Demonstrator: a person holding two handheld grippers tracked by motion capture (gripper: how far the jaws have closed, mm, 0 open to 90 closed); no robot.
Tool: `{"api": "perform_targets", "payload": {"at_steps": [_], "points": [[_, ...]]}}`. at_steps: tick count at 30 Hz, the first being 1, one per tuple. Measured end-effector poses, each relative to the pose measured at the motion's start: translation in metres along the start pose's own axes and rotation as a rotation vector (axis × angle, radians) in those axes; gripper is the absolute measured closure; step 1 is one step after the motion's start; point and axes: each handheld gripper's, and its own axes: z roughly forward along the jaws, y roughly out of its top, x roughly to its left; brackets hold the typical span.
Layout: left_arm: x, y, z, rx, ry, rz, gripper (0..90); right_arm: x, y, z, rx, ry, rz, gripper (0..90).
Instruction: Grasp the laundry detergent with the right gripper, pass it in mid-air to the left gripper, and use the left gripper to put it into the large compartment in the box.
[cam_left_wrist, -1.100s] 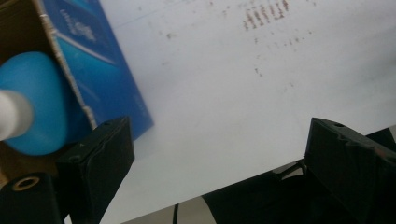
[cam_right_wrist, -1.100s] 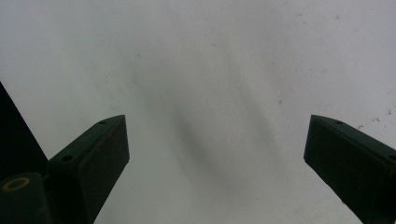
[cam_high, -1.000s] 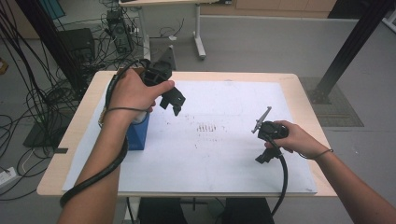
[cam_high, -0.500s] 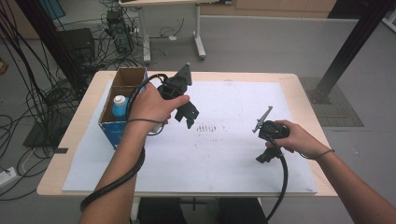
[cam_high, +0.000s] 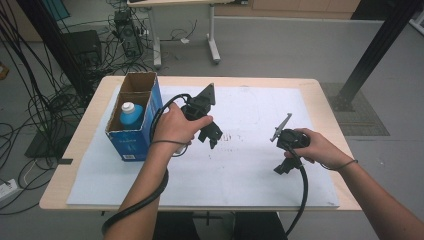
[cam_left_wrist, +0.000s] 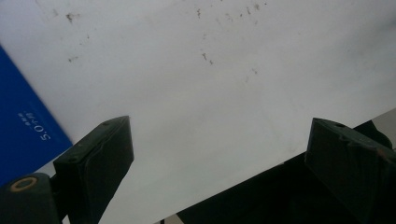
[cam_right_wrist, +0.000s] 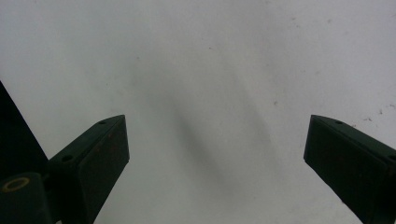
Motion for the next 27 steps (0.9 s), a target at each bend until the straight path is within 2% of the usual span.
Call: {"api": "perform_targets", "payload": {"at_steps": [3,9,16,27], "points": [[-0.003,0.0,0.007,-0.016,0.005,0.0,8.2,0.0,0.0,0.0,0.002,-0.001,-0.001,6.7],[-0.008,0.0,0.02,-0.017,0.0,0.005,8.0,-0.001,0.001,0.0,0.004,-0.002,-0.002,6.7],[-0.013,0.001,0.036,0.012,-0.01,0.015,8.0,0.0,0.002,0.0,0.006,-0.002,-0.007,6.6],[-0.015,0.0,0.042,0.019,-0.018,0.017,7.8,0.0,0.004,0.001,0.012,-0.005,-0.013,6.6]]}}
